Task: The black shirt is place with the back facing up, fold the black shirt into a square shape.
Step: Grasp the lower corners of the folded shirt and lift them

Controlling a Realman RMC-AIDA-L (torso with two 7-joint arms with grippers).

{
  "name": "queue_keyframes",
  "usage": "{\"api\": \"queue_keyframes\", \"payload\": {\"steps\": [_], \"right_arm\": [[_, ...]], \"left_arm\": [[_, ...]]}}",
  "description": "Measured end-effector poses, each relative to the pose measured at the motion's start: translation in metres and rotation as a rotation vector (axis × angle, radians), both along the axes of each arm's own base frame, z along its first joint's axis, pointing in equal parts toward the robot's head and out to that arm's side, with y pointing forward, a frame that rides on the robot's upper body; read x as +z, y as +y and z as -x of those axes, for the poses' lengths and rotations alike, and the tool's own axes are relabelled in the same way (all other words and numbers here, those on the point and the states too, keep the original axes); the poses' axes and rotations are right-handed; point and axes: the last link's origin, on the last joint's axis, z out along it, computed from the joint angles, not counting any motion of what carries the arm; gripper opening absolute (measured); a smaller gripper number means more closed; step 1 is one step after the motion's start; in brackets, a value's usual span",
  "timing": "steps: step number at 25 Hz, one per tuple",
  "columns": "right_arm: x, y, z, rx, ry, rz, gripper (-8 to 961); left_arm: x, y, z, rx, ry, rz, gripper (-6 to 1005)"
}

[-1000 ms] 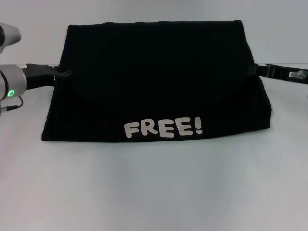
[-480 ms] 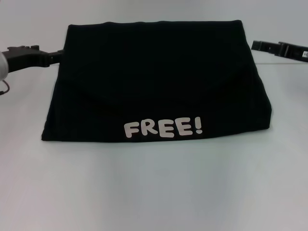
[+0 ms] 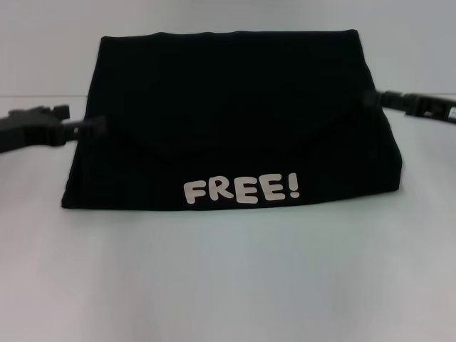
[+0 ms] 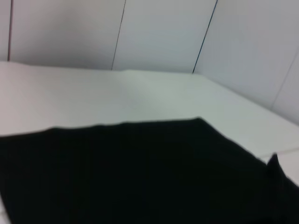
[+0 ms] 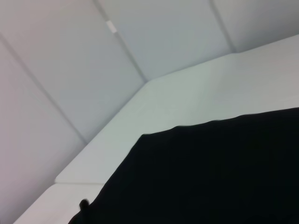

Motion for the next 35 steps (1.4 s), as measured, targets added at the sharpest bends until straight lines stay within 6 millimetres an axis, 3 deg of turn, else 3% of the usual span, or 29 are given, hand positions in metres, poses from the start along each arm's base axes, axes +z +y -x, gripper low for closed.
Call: {"api": "queue_keyframes", "payload": {"steps": [7, 19, 35], "right_arm": [[-0.018, -0.007, 0.007, 0.048, 0.027, -0.003, 739], [-0.014, -0.002, 0.012, 0.053, 0.066, -0.048, 732], [-0.019, -0.002, 0.006, 0.015, 0.067, -0.061, 729]], "left_arm": [[-0.018, -0.028, 0.028, 0.034, 0.038, 0.005, 927], [-0.048, -0.025, 0.063, 0.209, 0.091, 0.0, 897], [-0.064, -0.023, 0.061, 0.147, 0.188, 0.054, 858]]}}
